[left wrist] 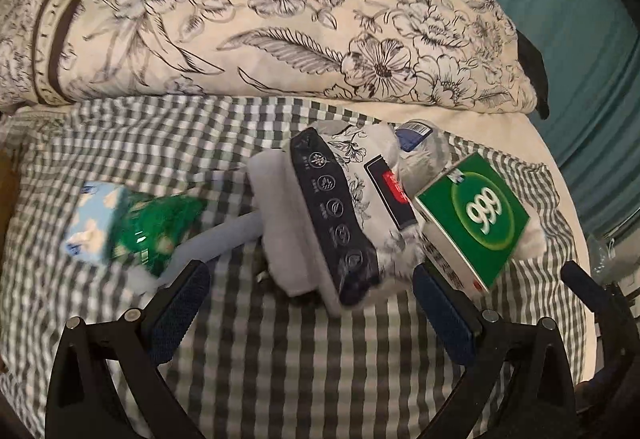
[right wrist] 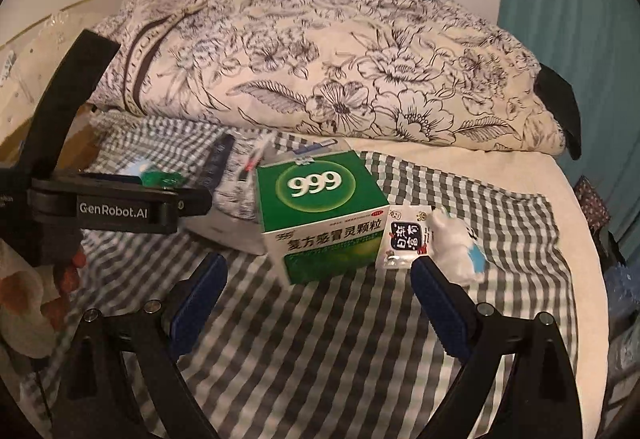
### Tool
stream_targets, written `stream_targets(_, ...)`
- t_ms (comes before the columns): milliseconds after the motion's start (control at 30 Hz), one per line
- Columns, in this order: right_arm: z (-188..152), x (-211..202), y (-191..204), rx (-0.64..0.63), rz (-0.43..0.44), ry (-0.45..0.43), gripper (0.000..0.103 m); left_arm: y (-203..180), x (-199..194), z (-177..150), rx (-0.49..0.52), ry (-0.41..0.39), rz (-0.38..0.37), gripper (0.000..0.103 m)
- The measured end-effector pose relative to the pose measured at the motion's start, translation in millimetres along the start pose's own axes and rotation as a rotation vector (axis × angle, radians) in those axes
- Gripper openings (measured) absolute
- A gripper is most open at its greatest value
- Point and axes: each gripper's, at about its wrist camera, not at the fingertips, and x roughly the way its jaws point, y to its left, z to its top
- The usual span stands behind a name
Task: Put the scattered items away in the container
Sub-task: 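Grasp the black-and-white packet with the left tool while the right tool grasps the green medicine box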
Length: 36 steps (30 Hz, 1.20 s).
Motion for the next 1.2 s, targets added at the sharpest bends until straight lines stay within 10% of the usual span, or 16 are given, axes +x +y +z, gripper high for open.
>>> stream_targets(433,3.5,43.9,-13.0,0.001,-0.008,-0.054,0.096,-21.7,29.0,7.1,0.040,0.036,-0.028,0.103)
stream_targets(667,6.9,58.6,-15.9,-0.009,-0.009,-0.055,0.103,-19.9,20.4,9.5,0.077,-0.027,-0.014,0.044)
stream_targets(1200,7.3,30.1,-9.3,0.142,0.058,-0.060,0.095,0.0,-38.5,-11.4,0.091,-0.071,-0.060,0.036)
